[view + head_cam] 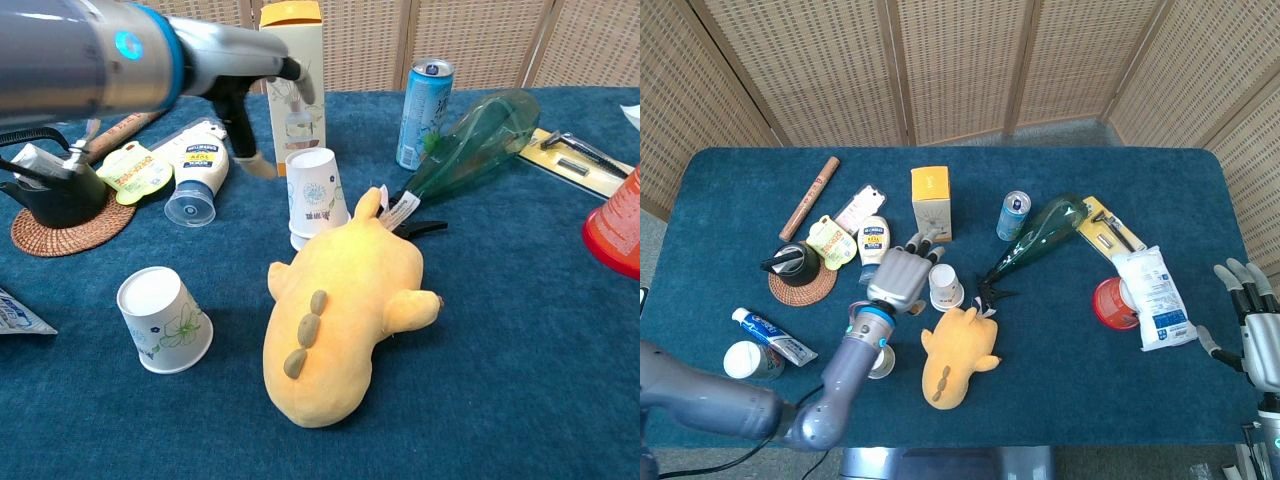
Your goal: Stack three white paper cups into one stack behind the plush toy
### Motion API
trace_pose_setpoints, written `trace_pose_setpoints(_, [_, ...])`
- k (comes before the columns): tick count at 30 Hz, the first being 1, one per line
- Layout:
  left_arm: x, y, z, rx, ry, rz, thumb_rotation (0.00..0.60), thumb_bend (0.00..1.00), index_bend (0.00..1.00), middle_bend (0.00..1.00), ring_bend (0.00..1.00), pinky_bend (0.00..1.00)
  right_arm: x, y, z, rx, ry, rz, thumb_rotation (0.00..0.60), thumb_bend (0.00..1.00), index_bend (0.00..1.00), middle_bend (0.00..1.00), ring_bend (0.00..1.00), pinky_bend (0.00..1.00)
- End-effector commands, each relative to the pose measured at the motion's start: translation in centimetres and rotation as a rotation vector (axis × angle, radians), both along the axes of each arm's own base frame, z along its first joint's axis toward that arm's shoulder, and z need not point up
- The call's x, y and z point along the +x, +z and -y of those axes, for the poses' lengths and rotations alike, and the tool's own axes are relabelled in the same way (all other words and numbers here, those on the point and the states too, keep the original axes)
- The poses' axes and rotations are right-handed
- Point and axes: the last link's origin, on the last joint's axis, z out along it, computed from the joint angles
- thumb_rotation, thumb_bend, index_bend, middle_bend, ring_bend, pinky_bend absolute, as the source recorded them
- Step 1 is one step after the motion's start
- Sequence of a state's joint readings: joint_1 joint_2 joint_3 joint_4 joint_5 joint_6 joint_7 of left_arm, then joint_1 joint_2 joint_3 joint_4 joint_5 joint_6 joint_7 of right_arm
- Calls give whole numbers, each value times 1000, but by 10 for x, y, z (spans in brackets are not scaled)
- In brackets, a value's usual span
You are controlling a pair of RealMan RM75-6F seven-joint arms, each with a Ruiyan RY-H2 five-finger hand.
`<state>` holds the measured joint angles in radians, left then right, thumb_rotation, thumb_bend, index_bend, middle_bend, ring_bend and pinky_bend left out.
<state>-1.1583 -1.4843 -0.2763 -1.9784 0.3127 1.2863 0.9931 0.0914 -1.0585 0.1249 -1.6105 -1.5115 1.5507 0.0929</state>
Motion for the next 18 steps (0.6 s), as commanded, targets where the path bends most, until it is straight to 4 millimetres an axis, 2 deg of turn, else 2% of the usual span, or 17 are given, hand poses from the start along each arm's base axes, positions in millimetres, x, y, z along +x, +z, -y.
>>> trace_pose_setpoints(1, [-20,15,3,-26,14,20,600,287,130,0,0,385,0,-2,0,5,0,-3,600,329,106,0,0,365])
trace_pose_setpoints(7, [-46,34,0,-31,40,49,600,286,139,0,0,384,1,-4,0,11,2,-11,600,331,107,0,0,365])
trace_pose_setpoints(14, [-72,62,11,-109,46,90,600,286,142,0,0,379,0,-6,1,16,-1,-18,600,331,107,0,0,365])
trace_pose_setpoints(18, [-80,75,18,-136,17,67,600,287,146,0,0,376,1,-8,1,19,2,-24,600,330,106,0,0,365])
